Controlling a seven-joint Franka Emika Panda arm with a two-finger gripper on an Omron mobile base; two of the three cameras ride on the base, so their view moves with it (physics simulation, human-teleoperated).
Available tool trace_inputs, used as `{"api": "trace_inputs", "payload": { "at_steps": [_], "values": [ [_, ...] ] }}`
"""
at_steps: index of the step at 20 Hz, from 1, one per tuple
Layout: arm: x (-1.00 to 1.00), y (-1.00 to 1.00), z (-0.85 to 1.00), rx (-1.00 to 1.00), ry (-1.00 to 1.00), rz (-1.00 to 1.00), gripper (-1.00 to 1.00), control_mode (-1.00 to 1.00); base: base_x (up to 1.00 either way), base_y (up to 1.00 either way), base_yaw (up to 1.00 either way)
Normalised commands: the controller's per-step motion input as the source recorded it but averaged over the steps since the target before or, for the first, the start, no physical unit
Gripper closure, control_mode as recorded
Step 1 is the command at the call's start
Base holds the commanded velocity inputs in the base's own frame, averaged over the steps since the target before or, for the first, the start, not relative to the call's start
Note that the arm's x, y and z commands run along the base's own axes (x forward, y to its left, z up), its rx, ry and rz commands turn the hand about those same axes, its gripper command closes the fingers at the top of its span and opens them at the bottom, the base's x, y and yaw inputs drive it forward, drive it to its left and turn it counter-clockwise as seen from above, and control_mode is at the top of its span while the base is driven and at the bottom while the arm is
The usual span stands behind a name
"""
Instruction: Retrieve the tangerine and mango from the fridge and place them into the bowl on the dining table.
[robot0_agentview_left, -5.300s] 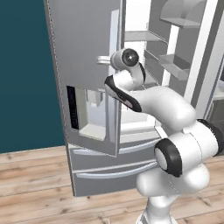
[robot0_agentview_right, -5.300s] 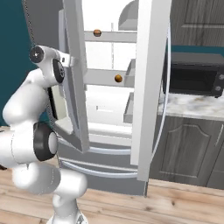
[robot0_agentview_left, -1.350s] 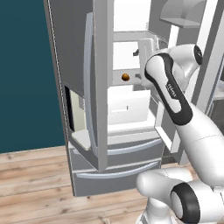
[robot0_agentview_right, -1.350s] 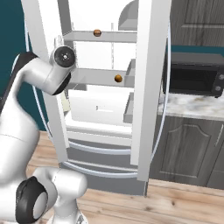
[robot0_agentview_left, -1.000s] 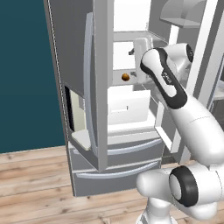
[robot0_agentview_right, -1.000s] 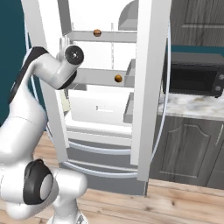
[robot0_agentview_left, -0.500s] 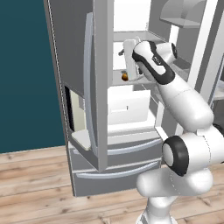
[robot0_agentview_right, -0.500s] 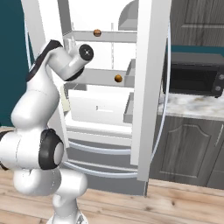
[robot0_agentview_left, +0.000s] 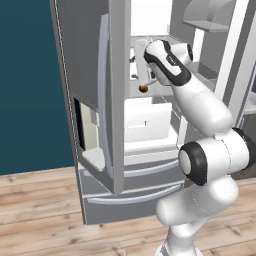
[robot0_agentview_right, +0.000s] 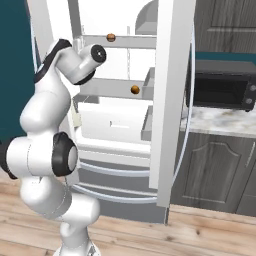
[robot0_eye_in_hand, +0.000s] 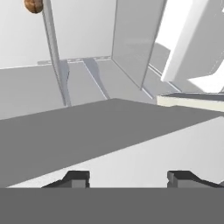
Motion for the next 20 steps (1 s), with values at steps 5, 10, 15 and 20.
{"api": "trace_inputs", "payload": {
  "at_steps": [5,10,15,20],
  "values": [
    [-0.53,1.00,-0.12,-0.08,0.00,0.05,-1.00,-1.00,0.00,0.00,0.00],
    [-0.94,1.00,-0.29,-0.16,0.00,0.08,-1.00,-1.00,0.00,0.00,0.00],
    [-0.52,1.00,-0.29,-0.15,0.00,0.05,-1.00,-1.00,0.00,0.00,0.00],
    [-0.03,1.00,-0.15,-0.07,0.00,0.00,-1.00,-1.00,0.00,0.00,0.00]
  ]
}}
